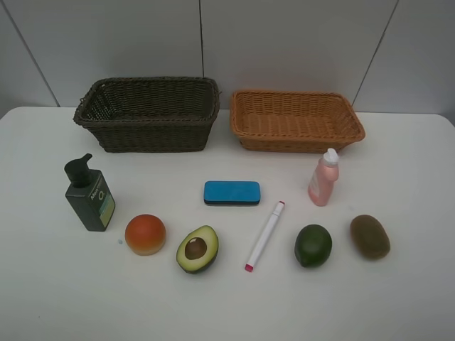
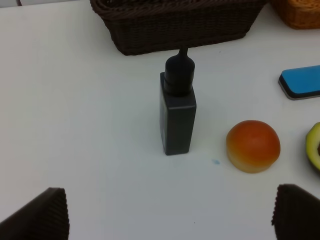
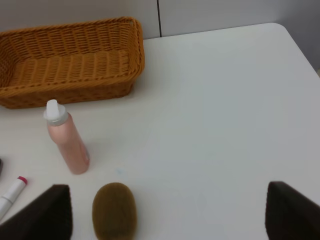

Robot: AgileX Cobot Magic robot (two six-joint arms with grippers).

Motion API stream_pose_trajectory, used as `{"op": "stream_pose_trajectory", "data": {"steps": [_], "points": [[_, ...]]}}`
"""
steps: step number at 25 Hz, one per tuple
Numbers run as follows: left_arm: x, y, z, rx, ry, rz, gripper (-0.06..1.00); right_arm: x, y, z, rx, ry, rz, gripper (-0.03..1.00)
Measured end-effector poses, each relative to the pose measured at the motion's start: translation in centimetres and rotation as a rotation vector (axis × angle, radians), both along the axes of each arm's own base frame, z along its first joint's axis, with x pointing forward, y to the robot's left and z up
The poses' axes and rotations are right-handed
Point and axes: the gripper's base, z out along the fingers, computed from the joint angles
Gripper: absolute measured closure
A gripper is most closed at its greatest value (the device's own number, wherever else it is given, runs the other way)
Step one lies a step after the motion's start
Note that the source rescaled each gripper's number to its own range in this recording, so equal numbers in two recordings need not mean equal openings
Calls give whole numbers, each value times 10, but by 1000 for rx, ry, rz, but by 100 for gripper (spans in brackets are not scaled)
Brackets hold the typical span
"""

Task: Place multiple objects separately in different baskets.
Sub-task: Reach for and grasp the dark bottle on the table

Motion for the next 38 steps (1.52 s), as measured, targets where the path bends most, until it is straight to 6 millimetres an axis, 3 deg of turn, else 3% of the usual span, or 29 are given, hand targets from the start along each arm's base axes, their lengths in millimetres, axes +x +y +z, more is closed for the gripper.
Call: {"op": "stream_pose_trajectory", "data": {"steps": [12, 16, 22, 30, 35, 38], "points": [[1, 0, 0, -17, 4, 10, -6, 0, 0, 0, 0, 0, 0, 1], [17, -1, 8, -57, 71, 40, -6, 0, 0, 0, 0, 0, 0, 1], [68, -5, 18, -37, 256, 62, -6, 0, 0, 0, 0, 0, 0, 1], [164, -16, 33, -13, 529, 71, -6, 0, 0, 0, 0, 0, 0, 1], [222, -27, 21, -31, 754, 61, -6, 0, 0, 0, 0, 0, 0, 1], [247, -30, 9, -24, 847, 61, -6, 0, 0, 0, 0, 0, 0, 1]]}}
